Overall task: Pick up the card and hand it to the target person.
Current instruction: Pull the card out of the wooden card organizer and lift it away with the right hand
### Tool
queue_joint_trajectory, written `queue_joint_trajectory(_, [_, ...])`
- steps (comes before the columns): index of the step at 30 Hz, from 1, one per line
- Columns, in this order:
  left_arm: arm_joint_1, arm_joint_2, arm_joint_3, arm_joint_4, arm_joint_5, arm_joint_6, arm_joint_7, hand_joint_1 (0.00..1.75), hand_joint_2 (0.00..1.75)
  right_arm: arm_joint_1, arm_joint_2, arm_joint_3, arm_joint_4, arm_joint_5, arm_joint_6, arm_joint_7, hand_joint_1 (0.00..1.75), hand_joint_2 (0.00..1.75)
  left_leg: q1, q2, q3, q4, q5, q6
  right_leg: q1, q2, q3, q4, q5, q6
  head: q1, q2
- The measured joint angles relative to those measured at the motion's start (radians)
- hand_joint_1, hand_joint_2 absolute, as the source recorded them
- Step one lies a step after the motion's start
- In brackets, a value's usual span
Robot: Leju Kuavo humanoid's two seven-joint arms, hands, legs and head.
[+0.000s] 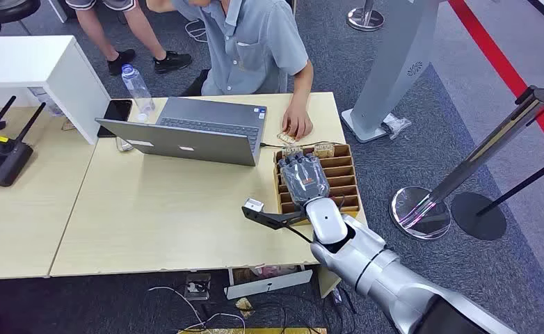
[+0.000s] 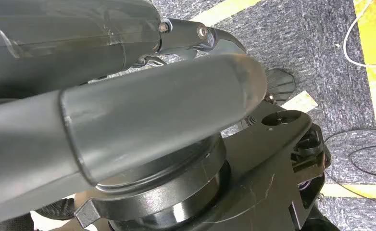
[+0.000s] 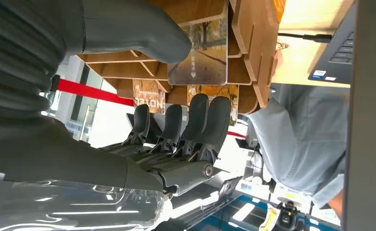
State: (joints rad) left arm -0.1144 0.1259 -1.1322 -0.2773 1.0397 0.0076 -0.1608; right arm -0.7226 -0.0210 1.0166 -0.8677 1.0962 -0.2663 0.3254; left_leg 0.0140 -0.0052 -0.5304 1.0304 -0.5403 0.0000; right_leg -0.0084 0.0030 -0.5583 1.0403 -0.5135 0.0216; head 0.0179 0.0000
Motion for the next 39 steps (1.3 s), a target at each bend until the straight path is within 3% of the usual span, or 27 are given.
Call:
queue_joint_trajectory(30, [0.0,0.0,0.0,0.0,-0.006,-0.001,0.0,0.0,0.0,-0.006,0.0,0.0,0.05,-0.001,0.004,0.003,0.99,1.75,0.0,0.0,0.0,0.0,0.0,0.0,0.0,0.0,0.0,0.0,0.0,0.0,0.0,0.0])
queue_joint_trajectory(32, [0.0,0.0,0.0,0.0,-0.007,-0.001,0.0,0.0,0.0,-0.007,0.0,0.0,0.05,-0.001,0.005,0.006,1.06,1.75,0.0,0.0,0.0,0.0,0.0,0.0,0.0,0.0,0.0,0.0,0.0,0.0,0.0,0.0])
queue_joint_trajectory(36, [0.0,0.0,0.0,0.0,-0.007,-0.001,0.0,0.0,0.0,-0.008,0.0,0.0,0.05,0.0,0.006,0.009,1.69,1.75,0.0,0.0,0.0,0.0,0.0,0.0,0.0,0.0,0.0,0.0,0.0,0.0,0.0,0.0])
queue_joint_trajectory(39, [0.0,0.0,0.0,0.0,-0.008,0.0,0.0,0.0,0.0,-0.009,0.0,0.0,0.05,0.002,0.006,0.01,1.75,1.75,0.0,0.0,0.0,0.0,0.0,0.0,0.0,0.0,0.0,0.0,0.0,0.0,0.0,0.0])
